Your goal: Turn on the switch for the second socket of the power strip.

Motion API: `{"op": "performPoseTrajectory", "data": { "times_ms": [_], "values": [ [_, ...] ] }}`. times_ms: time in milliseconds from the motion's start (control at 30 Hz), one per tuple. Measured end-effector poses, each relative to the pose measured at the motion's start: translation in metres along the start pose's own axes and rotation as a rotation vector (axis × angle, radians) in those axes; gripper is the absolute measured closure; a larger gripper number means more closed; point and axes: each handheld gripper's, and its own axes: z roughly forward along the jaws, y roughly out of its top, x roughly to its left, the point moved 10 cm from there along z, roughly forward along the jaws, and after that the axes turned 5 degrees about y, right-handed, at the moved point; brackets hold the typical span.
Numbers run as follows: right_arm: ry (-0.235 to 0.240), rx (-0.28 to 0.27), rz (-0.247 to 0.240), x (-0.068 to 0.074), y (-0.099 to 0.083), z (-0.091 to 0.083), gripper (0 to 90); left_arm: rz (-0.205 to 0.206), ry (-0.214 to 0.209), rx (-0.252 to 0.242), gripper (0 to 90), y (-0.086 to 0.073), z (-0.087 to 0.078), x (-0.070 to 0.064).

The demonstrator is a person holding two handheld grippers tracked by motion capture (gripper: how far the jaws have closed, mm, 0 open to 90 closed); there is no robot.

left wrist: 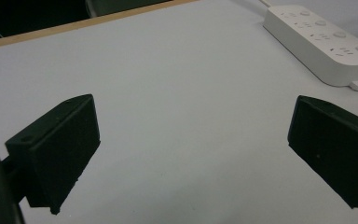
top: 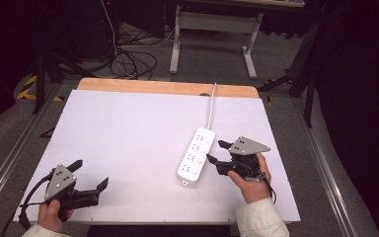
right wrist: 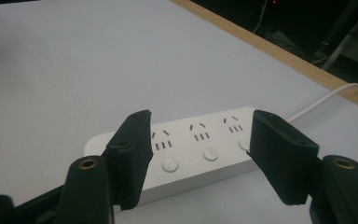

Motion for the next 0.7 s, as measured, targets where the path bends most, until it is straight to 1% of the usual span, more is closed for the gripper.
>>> {"op": "performPoseTrajectory", "data": {
  "times_ms": [33,133,167,200,233,267,333,367,400,433,467,533,567,700],
  "values": [
    [0.004,-0.003,0.009,-0.002,0.001,0.002,44.0,0.002,0.002,-0.002,2.7,0.0,0.0,0.0],
    [-0.006,0.005,0.008,-0.005,0.001,0.005,46.1,0.0,0.007,0.0,2.7,-0.001,-0.002,0.0],
    [0.007,0.02,0.017,-0.006,-0.001,0.01,53.4,0.0,0.01,-0.001,2.7,-0.001,-0.002,0.001],
    [0.016,0.029,0.02,-0.007,-0.003,0.014,57.7,-0.001,0.011,0.0,2.7,-0.001,-0.003,0.001],
    [0.016,0.029,0.02,-0.007,-0.003,0.014,57.7,0.003,0.016,0.0,2.7,-0.002,-0.004,0.002],
    [0.026,0.034,0.031,-0.008,-0.003,0.016,62.3,0.002,0.019,0.0,2.7,-0.002,-0.004,0.003],
    [0.033,0.042,0.036,-0.01,-0.004,0.022,67.1,-0.006,0.021,0.003,2.7,-0.003,-0.005,0.003],
    [0.039,0.049,0.042,-0.012,-0.005,0.026,74.1,-0.001,0.026,0.004,2.6,-0.003,-0.006,0.004],
    [0.039,0.049,0.042,-0.012,-0.005,0.026,74.1,-0.001,0.028,0.004,2.6,-0.004,-0.006,0.004],
    [0.036,0.056,0.049,-0.015,-0.007,0.029,80.8,-0.004,0.027,0.004,2.7,-0.004,-0.006,0.003],
    [0.036,0.056,0.049,-0.015,-0.007,0.029,80.8,-0.004,0.028,0.004,2.7,-0.004,-0.006,0.003],
    [0.047,0.067,0.059,-0.017,-0.01,0.035,88.7,-0.006,0.031,0.003,2.7,-0.004,-0.007,0.004],
    [0.049,0.071,0.06,-0.017,-0.01,0.036,90.0,-0.007,0.032,0.003,2.6,-0.004,-0.007,0.004],
    [0.063,0.074,0.08,-0.018,-0.013,0.042,90.0,-0.006,0.03,0.004,2.7,-0.004,-0.006,0.003]
  ]
}}
